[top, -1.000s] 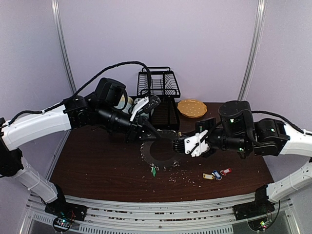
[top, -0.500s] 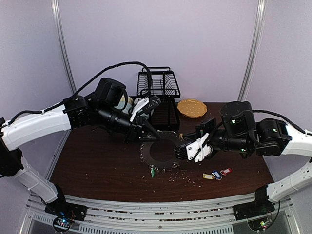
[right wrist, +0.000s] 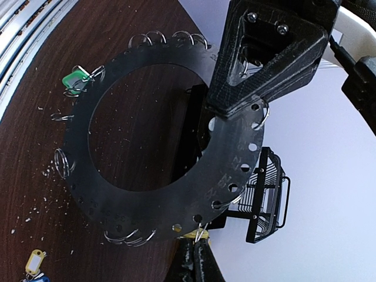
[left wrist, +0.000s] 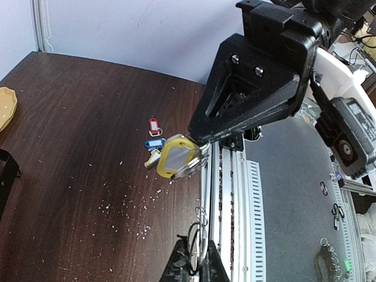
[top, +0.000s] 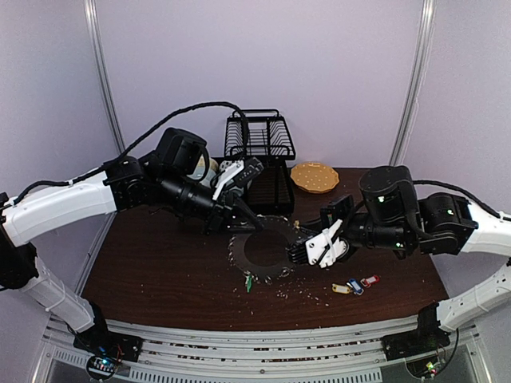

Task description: Put the keys on the keyring

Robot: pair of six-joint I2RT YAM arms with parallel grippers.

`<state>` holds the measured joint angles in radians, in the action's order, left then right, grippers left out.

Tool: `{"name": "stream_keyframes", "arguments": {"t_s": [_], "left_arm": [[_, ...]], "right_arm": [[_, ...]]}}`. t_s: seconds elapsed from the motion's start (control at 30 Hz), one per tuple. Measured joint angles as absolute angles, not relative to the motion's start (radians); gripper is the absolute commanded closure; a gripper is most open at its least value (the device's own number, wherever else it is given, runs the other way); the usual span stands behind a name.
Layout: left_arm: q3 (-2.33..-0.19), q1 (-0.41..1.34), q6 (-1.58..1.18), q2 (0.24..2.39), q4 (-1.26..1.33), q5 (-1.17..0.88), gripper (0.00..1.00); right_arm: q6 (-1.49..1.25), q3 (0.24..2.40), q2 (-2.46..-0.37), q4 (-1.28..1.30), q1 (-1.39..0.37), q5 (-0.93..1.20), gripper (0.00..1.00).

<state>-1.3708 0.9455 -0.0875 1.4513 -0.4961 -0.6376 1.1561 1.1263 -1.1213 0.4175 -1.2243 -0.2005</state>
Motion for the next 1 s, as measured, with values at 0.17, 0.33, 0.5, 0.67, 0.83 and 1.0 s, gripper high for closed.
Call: {"name": "stream_keyframes", "arguments": {"t_s": [0.17,0.33,0.5,0.67,0.83,1.0], "left_arm": [[-1.338,0.945,-0.056,1.429,-0.483,-0.648,1.00],[-1.290,0.945,-0.017,1.386,-0.456,-0.647,1.00],[-1.277,0.946,0.018,1.361,-0.445,-0.646,1.00],[-1.277,0.950,0.048,1.349,-0.442,-0.643,1.00],[-1.277,0.950,0.068,1.349,-0.456,-0.645,1.00],[-1.277,0.950,0.074,1.349,-0.464,-0.646,1.00]], "right_arm": [[1.059,1.188,-1.162,0.467,-1.212,-0.139,1.00],[0.963,1.197,-1.169,0.469,-1.193,-0.070,1.00],[0.911,1.218,-1.171,0.500,-1.183,-0.021,1.00],[0.866,1.291,-1.206,0.579,-1.171,0.038,1.00],[0.831,1.329,-1.238,0.630,-1.166,0.054,1.00],[0.809,1.343,-1.251,0.648,-1.166,0.060,1.00]]}}
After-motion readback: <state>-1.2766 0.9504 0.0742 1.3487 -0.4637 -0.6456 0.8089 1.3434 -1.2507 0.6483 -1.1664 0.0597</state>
